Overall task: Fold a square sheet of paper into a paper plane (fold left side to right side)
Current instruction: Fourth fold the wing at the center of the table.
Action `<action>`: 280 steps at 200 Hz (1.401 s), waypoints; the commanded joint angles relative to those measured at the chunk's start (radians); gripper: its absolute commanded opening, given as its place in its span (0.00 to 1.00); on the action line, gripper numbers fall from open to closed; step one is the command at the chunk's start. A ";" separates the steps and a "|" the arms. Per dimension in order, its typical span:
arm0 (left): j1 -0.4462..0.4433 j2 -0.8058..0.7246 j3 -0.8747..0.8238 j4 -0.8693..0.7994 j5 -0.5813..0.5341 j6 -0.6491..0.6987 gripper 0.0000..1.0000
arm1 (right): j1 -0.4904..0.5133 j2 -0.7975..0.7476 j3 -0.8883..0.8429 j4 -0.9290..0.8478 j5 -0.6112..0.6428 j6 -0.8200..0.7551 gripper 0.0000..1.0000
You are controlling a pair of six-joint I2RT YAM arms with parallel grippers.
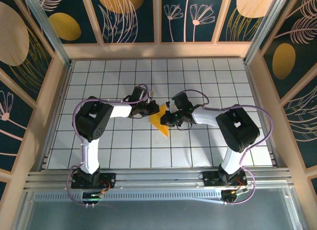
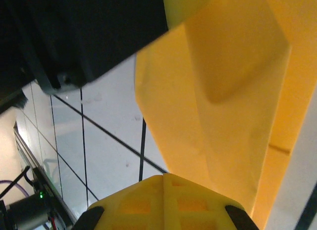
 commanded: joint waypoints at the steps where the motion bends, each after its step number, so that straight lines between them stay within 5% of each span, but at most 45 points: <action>1: 0.005 0.024 -0.033 -0.044 -0.040 0.000 0.00 | -0.009 0.058 0.046 0.063 0.033 0.026 0.00; 153: 0.005 0.021 -0.036 -0.051 -0.053 0.003 0.00 | -0.008 0.174 0.106 0.035 0.084 -0.011 0.00; 280: 0.008 0.038 -0.027 -0.083 -0.109 -0.010 0.00 | 0.054 0.048 -0.136 -0.014 0.037 0.018 0.00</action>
